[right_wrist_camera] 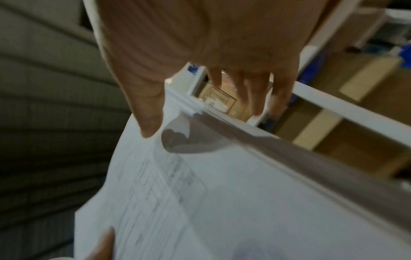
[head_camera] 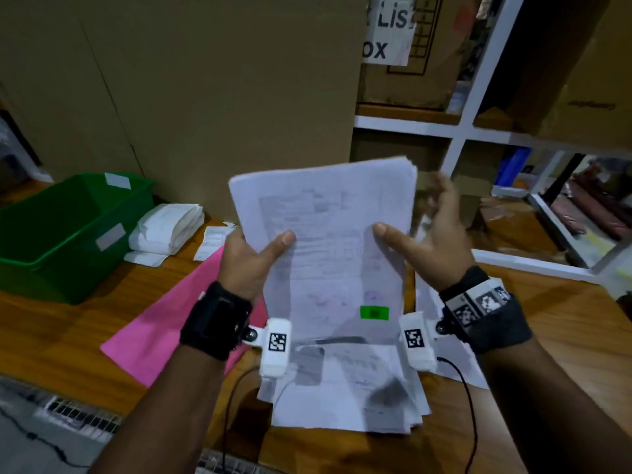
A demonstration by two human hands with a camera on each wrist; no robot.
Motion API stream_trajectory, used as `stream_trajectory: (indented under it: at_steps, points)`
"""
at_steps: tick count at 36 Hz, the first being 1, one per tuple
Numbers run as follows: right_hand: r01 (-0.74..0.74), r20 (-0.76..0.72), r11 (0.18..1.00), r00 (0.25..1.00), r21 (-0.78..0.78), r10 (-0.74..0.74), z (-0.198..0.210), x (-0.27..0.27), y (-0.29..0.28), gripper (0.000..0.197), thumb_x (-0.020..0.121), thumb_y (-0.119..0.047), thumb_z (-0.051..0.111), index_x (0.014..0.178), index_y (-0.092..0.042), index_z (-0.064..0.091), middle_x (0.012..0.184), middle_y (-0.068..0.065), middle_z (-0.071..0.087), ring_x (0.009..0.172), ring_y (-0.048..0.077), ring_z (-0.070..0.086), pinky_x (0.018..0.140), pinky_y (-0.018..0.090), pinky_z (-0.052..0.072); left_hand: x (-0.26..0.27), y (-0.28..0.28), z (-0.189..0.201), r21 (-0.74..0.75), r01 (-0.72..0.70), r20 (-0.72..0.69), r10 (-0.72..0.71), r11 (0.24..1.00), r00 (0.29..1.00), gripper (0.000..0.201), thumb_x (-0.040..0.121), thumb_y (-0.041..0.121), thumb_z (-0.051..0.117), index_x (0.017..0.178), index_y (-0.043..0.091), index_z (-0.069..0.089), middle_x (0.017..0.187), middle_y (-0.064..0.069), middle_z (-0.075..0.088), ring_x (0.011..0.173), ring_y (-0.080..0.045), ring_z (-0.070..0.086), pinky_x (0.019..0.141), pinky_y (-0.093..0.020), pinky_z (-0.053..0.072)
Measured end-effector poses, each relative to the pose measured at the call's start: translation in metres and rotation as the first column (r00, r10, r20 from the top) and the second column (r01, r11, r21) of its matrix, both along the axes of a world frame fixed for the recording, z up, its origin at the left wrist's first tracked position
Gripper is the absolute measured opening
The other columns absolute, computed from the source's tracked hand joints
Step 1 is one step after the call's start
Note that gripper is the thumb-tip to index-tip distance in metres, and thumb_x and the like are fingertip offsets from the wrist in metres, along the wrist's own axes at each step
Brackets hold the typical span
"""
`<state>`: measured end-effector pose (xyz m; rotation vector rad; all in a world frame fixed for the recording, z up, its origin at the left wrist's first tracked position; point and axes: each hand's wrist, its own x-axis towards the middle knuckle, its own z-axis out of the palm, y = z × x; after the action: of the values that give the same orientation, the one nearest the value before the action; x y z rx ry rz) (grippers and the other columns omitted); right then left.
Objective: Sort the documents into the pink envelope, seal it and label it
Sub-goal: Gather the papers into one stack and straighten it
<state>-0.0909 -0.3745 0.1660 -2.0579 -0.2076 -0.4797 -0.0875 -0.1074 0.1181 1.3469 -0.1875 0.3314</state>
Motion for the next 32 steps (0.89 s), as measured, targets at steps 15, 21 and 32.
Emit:
stream_trajectory:
  at_steps: [15,21,32]
  points:
    - [0.1,-0.426,0.922,0.901,0.373,0.075,-0.122,-0.015,-0.012,0.027,0.094,-0.019,0.065,0.121,-0.024,0.064,0.113,-0.001,0.072,0.096,0.01,0.071,0.081,0.032,0.059,0.028,0.006,-0.078,0.573,0.209,-0.449,0.09,0.792,0.889,0.046,0.095,0.057,0.055,0.119,0.018,0.062,0.119,-0.004,0.068,0.111,-0.03,0.063,0.102,-0.044,0.047]
    - [0.12,-0.595,0.989,0.803,0.09,-0.043,-0.163,-0.019,0.004,0.042,0.091,-0.024,0.07,0.13,-0.013,0.061,0.125,0.005,0.066,0.112,0.027,0.064,0.091,0.036,0.052,0.002,-0.005,-0.112,0.871,0.325,-0.412,0.186,0.369,0.892,0.038,0.1,0.047,0.052,0.097,0.01,0.058,0.08,-0.003,0.058,0.082,-0.025,0.057,0.061,-0.032,0.032]
    - [0.054,-0.644,0.934,0.71,-0.354,-0.285,-0.177,-0.025,0.018,0.082,0.065,-0.056,0.064,0.136,-0.02,0.042,0.13,0.008,0.051,0.119,0.031,0.052,0.098,0.045,0.05,-0.011,-0.014,-0.12,0.68,0.284,-0.471,0.106,0.676,0.875,0.03,0.089,0.018,0.072,0.118,0.017,0.066,0.111,0.006,0.073,0.101,-0.016,0.069,0.088,-0.031,0.054]
